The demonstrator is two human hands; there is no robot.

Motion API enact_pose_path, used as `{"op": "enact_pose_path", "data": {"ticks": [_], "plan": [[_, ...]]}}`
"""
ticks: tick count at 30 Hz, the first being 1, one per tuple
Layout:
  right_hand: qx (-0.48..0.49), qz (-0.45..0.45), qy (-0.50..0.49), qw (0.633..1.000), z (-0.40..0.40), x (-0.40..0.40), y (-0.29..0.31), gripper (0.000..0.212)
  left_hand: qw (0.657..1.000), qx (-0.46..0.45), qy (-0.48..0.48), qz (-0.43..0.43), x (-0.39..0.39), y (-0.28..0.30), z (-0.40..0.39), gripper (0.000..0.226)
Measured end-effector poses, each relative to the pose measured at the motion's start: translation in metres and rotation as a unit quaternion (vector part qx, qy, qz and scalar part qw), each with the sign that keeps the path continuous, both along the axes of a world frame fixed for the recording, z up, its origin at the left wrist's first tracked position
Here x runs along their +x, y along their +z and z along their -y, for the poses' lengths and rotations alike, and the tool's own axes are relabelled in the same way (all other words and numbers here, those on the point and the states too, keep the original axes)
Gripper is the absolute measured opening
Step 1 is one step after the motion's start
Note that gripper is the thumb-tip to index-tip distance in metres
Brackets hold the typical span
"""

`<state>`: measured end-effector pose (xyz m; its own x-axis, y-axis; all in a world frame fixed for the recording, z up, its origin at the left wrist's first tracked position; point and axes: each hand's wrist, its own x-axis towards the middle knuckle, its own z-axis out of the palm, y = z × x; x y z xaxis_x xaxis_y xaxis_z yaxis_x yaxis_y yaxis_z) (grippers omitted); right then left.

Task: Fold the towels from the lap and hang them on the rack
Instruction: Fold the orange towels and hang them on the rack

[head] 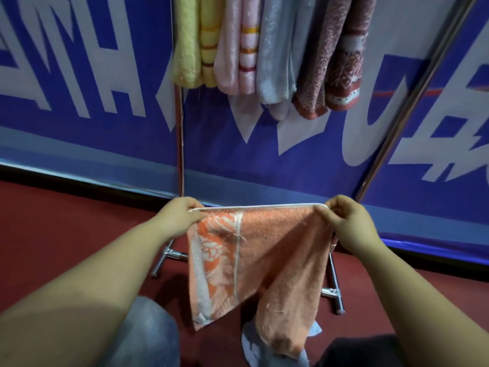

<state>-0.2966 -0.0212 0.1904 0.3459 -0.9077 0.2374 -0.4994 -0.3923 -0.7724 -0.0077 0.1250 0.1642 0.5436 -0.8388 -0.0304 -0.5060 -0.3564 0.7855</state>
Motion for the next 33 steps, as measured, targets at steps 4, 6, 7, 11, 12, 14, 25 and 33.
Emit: {"op": "enact_pose_path", "data": {"ticks": [4,6,7,11,12,14,25,33], "plan": [[0.022,-0.039,0.003,0.999,0.01,-0.001,-0.003,0.023,0.992,-0.049,0.058,-0.102,0.009,0.0,-0.004,0.012],[0.046,-0.101,0.039,0.993,0.009,0.005,-0.008,0.021,0.982,-0.088,0.045,-0.164,0.002,0.005,0.0,0.008],[0.056,-0.119,0.063,0.989,0.007,0.01,-0.009,0.019,0.98,-0.098,0.016,-0.171,-0.004,0.008,0.003,0.011],[0.112,-0.041,0.159,0.98,-0.011,0.039,-0.012,0.023,0.979,-0.061,-0.141,-0.138,-0.035,0.02,0.017,0.021],[0.131,-0.007,0.18,0.975,-0.016,0.047,-0.011,0.026,0.976,-0.048,-0.171,-0.123,-0.042,0.021,0.022,0.022],[0.163,0.052,0.213,0.962,-0.024,0.059,-0.009,0.025,0.976,-0.054,-0.194,-0.085,-0.054,0.022,0.029,0.021],[0.119,0.058,0.201,0.971,-0.026,0.075,-0.008,0.013,0.966,-0.112,-0.154,-0.177,-0.064,0.011,0.047,0.027],[0.105,0.148,0.031,0.983,0.012,0.051,-0.004,0.021,0.982,0.001,-0.18,-0.05,-0.033,-0.001,0.042,0.031]]}}
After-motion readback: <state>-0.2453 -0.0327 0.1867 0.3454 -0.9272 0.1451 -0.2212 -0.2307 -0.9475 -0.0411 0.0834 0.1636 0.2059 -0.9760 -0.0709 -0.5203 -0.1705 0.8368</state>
